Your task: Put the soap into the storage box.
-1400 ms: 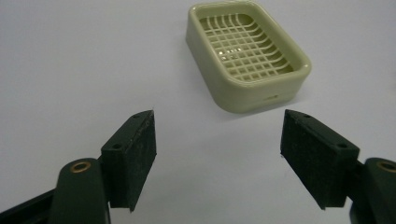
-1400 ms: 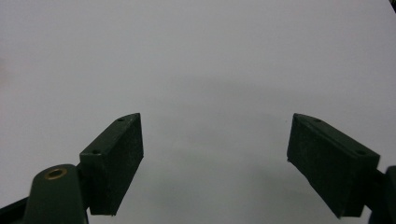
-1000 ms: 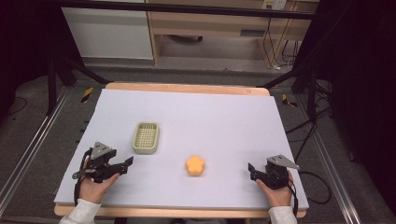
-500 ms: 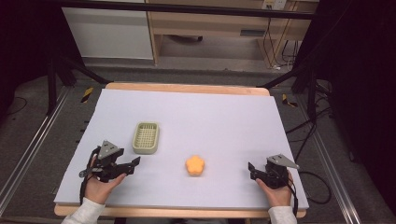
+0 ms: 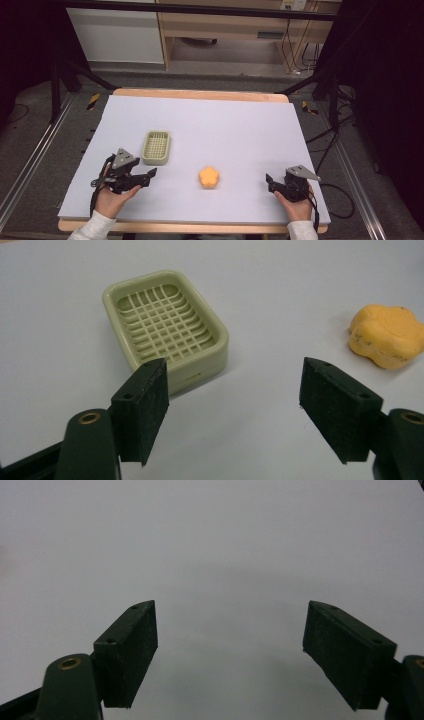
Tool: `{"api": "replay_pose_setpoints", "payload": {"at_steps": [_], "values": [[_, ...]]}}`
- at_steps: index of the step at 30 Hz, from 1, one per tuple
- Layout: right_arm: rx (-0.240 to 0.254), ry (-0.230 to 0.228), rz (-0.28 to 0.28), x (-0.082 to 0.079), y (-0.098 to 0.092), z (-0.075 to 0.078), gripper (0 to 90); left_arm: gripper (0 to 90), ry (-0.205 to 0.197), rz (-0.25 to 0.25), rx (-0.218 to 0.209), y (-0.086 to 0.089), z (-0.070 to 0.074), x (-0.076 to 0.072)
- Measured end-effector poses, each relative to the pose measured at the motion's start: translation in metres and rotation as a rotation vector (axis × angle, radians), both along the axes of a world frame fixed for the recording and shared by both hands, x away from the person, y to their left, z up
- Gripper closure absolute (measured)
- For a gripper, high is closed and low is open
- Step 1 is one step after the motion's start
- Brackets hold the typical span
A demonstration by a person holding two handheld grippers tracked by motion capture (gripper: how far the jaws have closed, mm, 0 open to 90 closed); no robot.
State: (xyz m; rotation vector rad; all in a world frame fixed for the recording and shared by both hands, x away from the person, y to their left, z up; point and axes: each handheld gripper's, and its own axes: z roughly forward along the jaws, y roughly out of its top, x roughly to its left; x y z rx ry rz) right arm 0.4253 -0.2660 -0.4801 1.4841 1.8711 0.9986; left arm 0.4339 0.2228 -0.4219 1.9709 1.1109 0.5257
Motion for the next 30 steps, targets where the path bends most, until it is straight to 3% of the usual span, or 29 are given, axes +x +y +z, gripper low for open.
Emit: {"api": "replay_pose_setpoints", "payload": {"at_steps": [5, 30], "values": [[0.005, -0.002, 0.002, 0.000, 0.000, 0.001, 22.0, 27.4, 0.000, -0.018, 0.019, -0.007, 0.002, 0.002], [0.003, 0.001, 0.017, 0.001, 0.002, 0.001, 22.3, 27.5, -0.008, -0.122, 0.024, -0.058, 0.017, 0.012]]}}
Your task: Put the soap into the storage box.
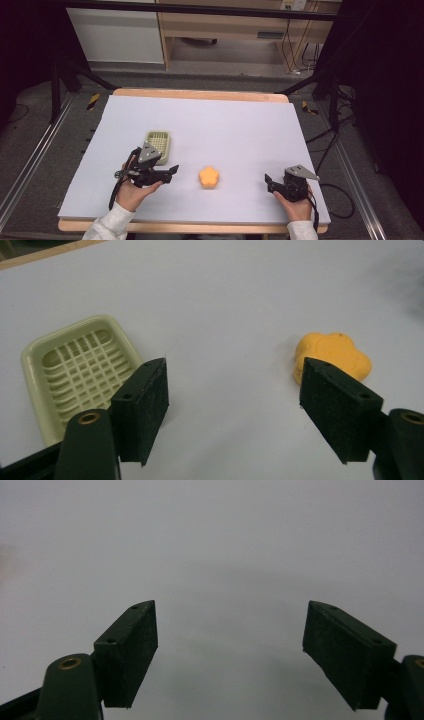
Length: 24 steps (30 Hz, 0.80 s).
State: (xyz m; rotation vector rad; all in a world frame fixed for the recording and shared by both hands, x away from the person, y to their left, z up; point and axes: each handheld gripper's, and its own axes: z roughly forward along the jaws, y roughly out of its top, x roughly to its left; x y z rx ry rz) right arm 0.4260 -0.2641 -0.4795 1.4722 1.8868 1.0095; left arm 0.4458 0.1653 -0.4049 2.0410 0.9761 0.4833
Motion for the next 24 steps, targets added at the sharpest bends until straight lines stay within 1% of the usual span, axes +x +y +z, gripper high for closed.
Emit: {"api": "replay_pose_setpoints", "payload": {"at_steps": [2, 4, 15, 18, 19, 21, 24], "values": [[0.000, -0.001, 0.000, 0.000, 0.000, 0.000, 22.1, 27.5, 0.000, -0.005, -0.003, -0.005, 0.000, 0.001], [-0.002, -0.002, -0.001, 0.000, 0.000, 0.000, 22.0, 27.5, 0.003, -0.017, 0.004, -0.008, 0.000, 0.001], [-0.004, 0.009, 0.009, 0.001, 0.001, 0.000, 23.7, 27.6, 0.018, -0.045, 0.016, -0.022, -0.003, 0.003], [-0.006, 0.009, 0.012, 0.001, 0.002, 0.000, 23.6, 27.6, 0.024, -0.058, 0.019, -0.029, -0.004, 0.004], [-0.006, 0.009, 0.012, 0.001, 0.002, 0.000, 23.6, 27.6, 0.024, -0.058, 0.019, -0.029, -0.004, 0.004], [-0.006, 0.008, 0.015, 0.001, 0.001, 0.000, 23.7, 27.6, 0.026, -0.072, 0.029, -0.034, -0.004, 0.005], [-0.007, 0.008, 0.017, 0.001, 0.002, 0.000, 23.8, 27.6, 0.030, -0.078, 0.028, -0.038, -0.005, 0.005]]}}
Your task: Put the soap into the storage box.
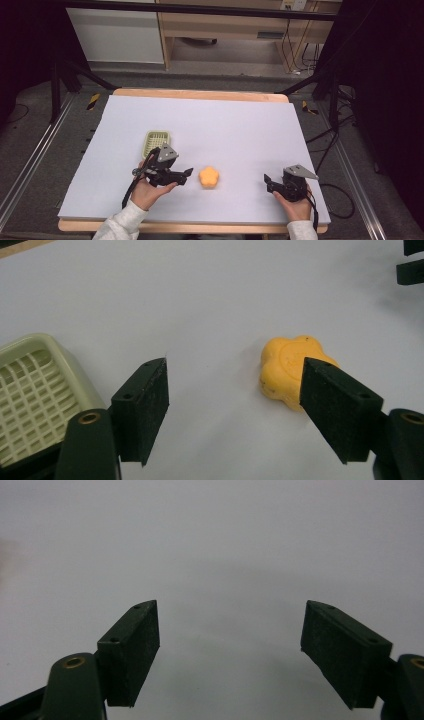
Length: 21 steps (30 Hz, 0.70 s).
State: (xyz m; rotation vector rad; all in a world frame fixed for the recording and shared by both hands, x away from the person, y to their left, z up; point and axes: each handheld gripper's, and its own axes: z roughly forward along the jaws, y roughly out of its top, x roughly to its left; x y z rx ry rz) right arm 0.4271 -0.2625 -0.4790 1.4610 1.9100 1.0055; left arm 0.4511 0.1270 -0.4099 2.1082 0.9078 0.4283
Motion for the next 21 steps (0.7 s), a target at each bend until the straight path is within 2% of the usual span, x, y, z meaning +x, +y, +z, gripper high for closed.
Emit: {"api": "replay_pose_setpoints", "payload": {"at_steps": [21], "values": [[0.002, 0.005, 0.002, 0.000, 0.000, 0.000, 24.4, 25.9, 0.034, -0.080, 0.046, -0.033, -0.010, 0.006]]}}
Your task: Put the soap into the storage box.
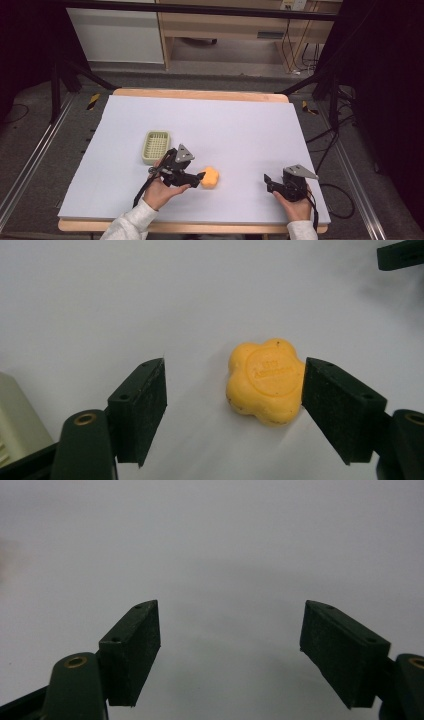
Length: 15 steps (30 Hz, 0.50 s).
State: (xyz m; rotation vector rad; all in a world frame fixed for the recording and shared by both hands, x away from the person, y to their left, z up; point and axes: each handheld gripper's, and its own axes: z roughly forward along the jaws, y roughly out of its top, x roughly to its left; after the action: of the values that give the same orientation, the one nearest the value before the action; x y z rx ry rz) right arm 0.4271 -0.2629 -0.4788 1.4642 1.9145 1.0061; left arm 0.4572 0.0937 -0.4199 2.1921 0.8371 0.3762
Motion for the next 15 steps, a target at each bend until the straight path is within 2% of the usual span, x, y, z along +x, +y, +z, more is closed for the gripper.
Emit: {"api": "replay_pose_setpoints", "payload": {"at_steps": [15], "values": [[0.008, -0.001, 0.000, 0.000, -0.001, 0.000, 24.4, 22.5, 0.020, -0.033, 0.008, -0.015, -0.006, 0.001]]}}
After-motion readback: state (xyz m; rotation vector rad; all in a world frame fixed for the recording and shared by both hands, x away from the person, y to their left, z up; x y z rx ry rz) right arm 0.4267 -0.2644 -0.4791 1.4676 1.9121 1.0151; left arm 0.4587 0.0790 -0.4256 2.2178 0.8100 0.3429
